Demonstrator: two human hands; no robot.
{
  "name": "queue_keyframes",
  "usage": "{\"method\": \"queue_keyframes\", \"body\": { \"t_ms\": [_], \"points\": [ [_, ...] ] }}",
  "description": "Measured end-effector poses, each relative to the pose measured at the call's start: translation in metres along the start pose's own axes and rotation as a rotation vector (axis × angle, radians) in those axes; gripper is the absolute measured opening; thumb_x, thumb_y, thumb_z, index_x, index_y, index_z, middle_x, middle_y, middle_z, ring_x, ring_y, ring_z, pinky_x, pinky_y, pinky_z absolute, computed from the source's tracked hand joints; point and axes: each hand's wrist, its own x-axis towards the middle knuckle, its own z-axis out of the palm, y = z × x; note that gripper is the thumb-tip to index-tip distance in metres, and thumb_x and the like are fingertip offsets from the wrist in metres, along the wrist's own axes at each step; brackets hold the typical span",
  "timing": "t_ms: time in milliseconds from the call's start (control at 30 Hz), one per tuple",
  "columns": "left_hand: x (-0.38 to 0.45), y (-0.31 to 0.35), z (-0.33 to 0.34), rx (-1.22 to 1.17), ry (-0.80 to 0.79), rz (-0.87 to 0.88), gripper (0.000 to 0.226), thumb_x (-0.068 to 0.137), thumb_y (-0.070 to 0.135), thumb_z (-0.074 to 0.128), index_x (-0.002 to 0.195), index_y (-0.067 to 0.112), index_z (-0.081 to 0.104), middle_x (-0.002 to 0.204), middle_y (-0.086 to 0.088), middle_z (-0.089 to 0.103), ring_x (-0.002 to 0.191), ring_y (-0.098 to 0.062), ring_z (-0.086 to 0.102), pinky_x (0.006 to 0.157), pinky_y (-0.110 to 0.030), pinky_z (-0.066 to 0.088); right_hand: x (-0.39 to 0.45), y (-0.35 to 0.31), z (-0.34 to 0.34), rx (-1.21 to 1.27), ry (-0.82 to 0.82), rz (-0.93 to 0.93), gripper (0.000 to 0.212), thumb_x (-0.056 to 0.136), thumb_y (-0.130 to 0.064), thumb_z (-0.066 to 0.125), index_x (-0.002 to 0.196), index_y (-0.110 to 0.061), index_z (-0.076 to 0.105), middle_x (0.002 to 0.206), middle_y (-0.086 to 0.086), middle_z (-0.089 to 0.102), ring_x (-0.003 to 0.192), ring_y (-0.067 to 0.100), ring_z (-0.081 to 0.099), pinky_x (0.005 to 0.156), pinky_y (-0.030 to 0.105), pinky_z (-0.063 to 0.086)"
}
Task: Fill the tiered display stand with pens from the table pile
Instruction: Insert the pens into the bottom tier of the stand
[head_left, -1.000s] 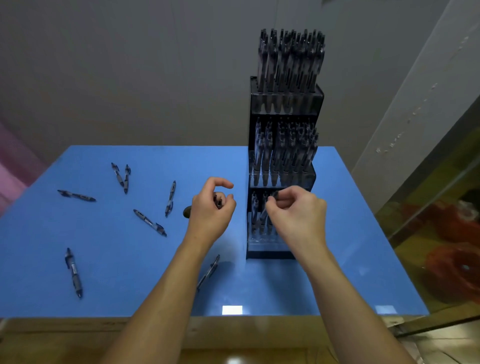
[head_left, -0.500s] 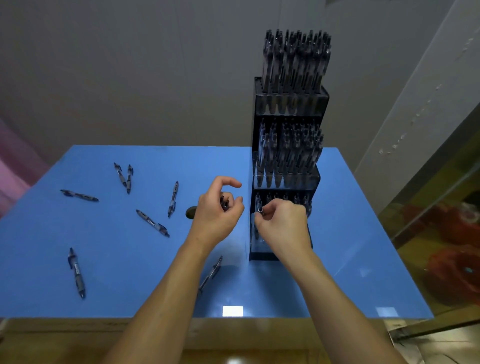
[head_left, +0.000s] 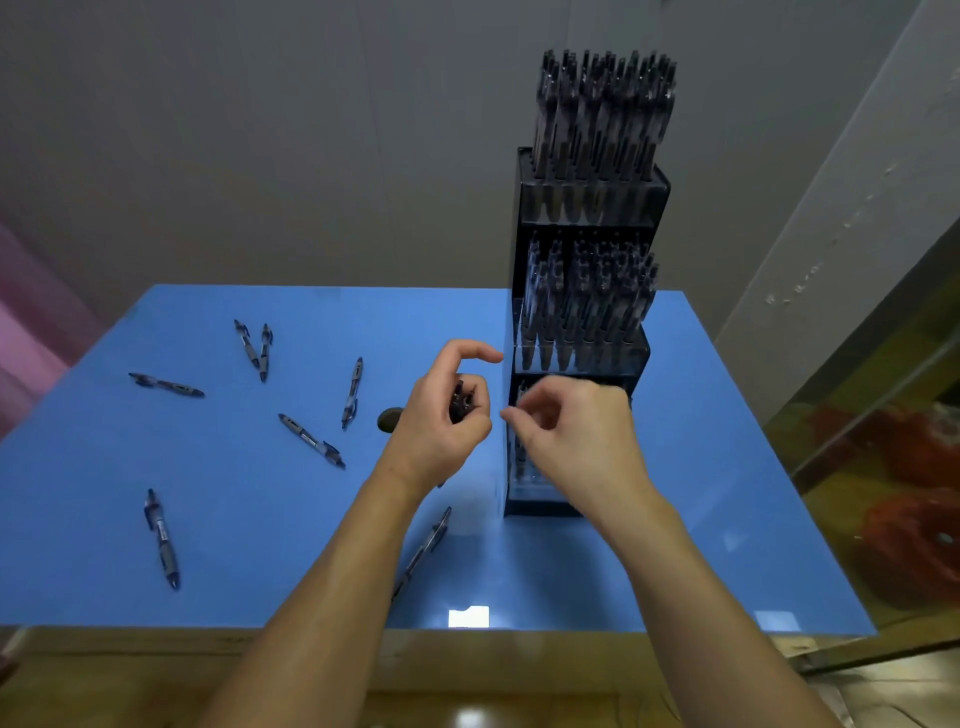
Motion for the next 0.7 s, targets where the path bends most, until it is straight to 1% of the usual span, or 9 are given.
{"method": "queue_keyframes", "body": {
  "t_ms": [33, 133, 167, 233, 333, 400, 500, 633, 700],
  "points": [
    [0.001, 0.000, 0.001, -0.018, -0.011, -0.004, 0.046, 0.081, -0.001, 0.046, 0.123, 0.017, 0.051, 0.063, -0.008, 0.042, 0.054, -0.019, 0.035, 0.048, -0.034, 0.035, 0.000, -0.005, -0.002, 0.083, 0.019, -0.072, 0.012, 0.088, -0.032, 0.079, 0.089, -0.020, 0.076, 0.073, -0.010, 0.070, 0.069, 0.004, 0.065, 0.064, 0.011, 0.049],
    [0.004, 0.002, 0.007, -0.106, -0.034, -0.042, 0.042, 0.079, 0.002, 0.044, 0.118, 0.015, 0.054, 0.062, -0.016, 0.040, 0.052, -0.017, 0.031, 0.050, -0.030, 0.030, 0.001, -0.012, -0.003, 0.190, 0.018, -0.173, 0.008, 0.086, -0.020, 0.080, 0.094, -0.021, 0.080, 0.068, -0.010, 0.066, 0.066, 0.003, 0.061, 0.064, 0.010, 0.046],
    [0.005, 0.003, 0.009, -0.129, -0.043, -0.052, 0.041, 0.078, 0.003, 0.042, 0.116, 0.014, 0.055, 0.062, -0.016, 0.039, 0.051, -0.017, 0.030, 0.049, -0.030, 0.029, 0.002, -0.013, -0.002, 0.197, 0.003, -0.166, 0.011, 0.086, -0.017, 0.079, 0.096, -0.022, 0.081, 0.068, -0.010, 0.066, 0.065, 0.002, 0.061, 0.064, 0.010, 0.045],
    [0.006, 0.007, 0.011, -0.134, -0.066, -0.050, 0.042, 0.076, 0.004, 0.040, 0.115, 0.011, 0.055, 0.060, -0.010, 0.040, 0.051, -0.017, 0.029, 0.047, -0.029, 0.028, 0.004, -0.013, -0.001, 0.239, -0.036, -0.119, 0.014, 0.085, -0.013, 0.078, 0.096, -0.021, 0.081, 0.072, -0.011, 0.069, 0.068, -0.002, 0.062, 0.064, 0.007, 0.046],
    [0.006, 0.011, 0.012, -0.120, -0.090, -0.042, 0.044, 0.074, 0.003, 0.037, 0.114, 0.009, 0.055, 0.058, -0.006, 0.039, 0.051, -0.018, 0.028, 0.046, -0.026, 0.028, 0.005, -0.013, -0.002, 0.287, -0.056, -0.061, 0.011, 0.085, -0.011, 0.080, 0.093, -0.018, 0.081, 0.079, -0.013, 0.072, 0.076, -0.006, 0.065, 0.066, 0.005, 0.047],
    [0.006, 0.010, 0.013, -0.119, -0.087, -0.048, 0.046, 0.073, 0.002, 0.037, 0.115, 0.009, 0.055, 0.057, -0.008, 0.039, 0.052, -0.020, 0.030, 0.046, -0.026, 0.028, 0.005, -0.014, -0.003, 0.283, -0.065, -0.045, 0.007, 0.085, -0.010, 0.080, 0.089, -0.016, 0.081, 0.078, -0.013, 0.071, 0.077, -0.007, 0.065, 0.065, 0.004, 0.047],
    [0.006, 0.008, 0.015, -0.071, -0.084, -0.049, 0.043, 0.077, 0.003, 0.038, 0.114, 0.013, 0.059, 0.056, -0.006, 0.044, 0.052, -0.018, 0.037, 0.046, -0.026, 0.033, 0.004, -0.015, -0.005, 0.280, -0.069, -0.019, 0.009, 0.086, -0.005, 0.077, 0.083, -0.013, 0.079, 0.072, -0.013, 0.070, 0.071, -0.008, 0.065, 0.063, 0.004, 0.046],
    [0.008, 0.008, 0.016, 0.011, -0.090, -0.032, 0.039, 0.079, 0.003, 0.039, 0.108, 0.015, 0.062, 0.052, -0.003, 0.053, 0.047, -0.018, 0.047, 0.046, -0.027, 0.040, 0.002, -0.012, -0.010, 0.336, 0.010, 0.022, 0.016, 0.086, -0.008, 0.079, 0.075, -0.020, 0.076, 0.066, -0.015, 0.069, 0.069, -0.006, 0.067, 0.065, 0.008, 0.049],
    [0.010, 0.006, 0.015, 0.019, -0.082, -0.053, 0.041, 0.075, 0.002, 0.038, 0.103, 0.015, 0.065, 0.055, -0.006, 0.059, 0.047, -0.022, 0.052, 0.047, -0.032, 0.045, 0.004, -0.008, -0.015, 0.374, 0.055, 0.045, 0.014, 0.085, -0.012, 0.081, 0.077, -0.022, 0.078, 0.069, -0.012, 0.072, 0.072, 0.001, 0.070, 0.073, 0.022, 0.058]
  ]
}}
